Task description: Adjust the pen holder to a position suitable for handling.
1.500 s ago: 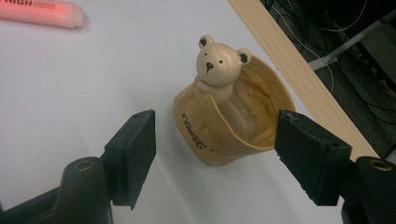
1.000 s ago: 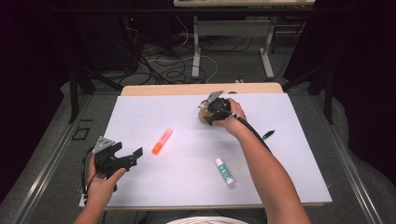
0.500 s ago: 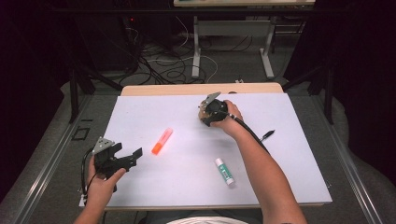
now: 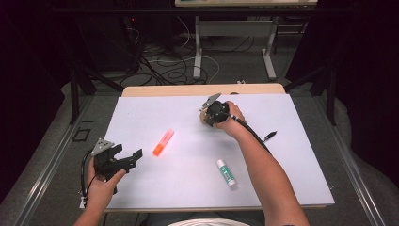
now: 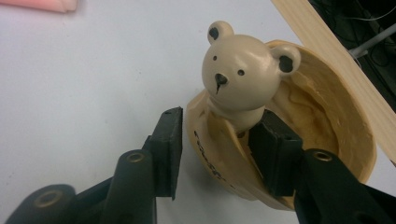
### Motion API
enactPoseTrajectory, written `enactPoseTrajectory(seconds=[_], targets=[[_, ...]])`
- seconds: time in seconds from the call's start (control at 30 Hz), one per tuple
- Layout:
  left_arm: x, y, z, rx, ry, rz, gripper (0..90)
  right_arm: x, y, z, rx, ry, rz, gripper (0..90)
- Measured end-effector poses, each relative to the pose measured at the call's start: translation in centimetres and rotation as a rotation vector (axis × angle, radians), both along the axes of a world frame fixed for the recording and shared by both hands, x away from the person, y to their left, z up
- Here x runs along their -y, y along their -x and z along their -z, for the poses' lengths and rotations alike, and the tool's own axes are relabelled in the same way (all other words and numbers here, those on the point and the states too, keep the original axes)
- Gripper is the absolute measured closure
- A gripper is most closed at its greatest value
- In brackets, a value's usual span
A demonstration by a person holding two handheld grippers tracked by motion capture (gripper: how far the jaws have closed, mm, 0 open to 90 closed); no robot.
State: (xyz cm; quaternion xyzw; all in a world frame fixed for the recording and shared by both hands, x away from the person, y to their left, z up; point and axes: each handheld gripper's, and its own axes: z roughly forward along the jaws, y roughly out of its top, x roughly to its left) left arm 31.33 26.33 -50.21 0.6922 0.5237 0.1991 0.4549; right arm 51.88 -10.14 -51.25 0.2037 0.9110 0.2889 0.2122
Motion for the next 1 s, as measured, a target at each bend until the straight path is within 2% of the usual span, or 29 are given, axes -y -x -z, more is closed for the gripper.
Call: enactPoseTrajectory(seconds=[0.13,0.2,0.47,0.53,0.57,0.7,1.0], targets=[[0.01,0.0,0.03,-0.001,0.0,0.001,11.7,-0.14,0.08,0.13,0.005,0.028,-0.01,60.6],[-0.01,-0.02,0.05,-0.003,-0.001,0.001,12.0,-0.1,0.11,-0.03,0.013,0.057,-0.012,65.3],[-0.07,-0.03,0.07,-0.013,-0.003,0.005,12.4,0.1,0.18,-0.43,0.015,0.058,-0.017,68.6],[-0.06,-0.02,0.07,-0.014,-0.005,0.005,12.5,0.07,0.25,-0.47,0.01,0.053,-0.015,70.0],[-0.06,-0.01,0.07,-0.014,-0.004,0.005,12.5,0.07,0.23,-0.36,0.011,0.032,-0.027,70.4],[-0.04,-0.05,0.14,-0.013,-0.003,0.003,12.7,0.16,0.29,-0.43,0.011,0.045,-0.05,70.8],[-0.07,-0.07,0.18,-0.017,-0.004,0.002,13.0,0.09,0.38,-0.46,0.021,0.051,-0.059,70.9]])
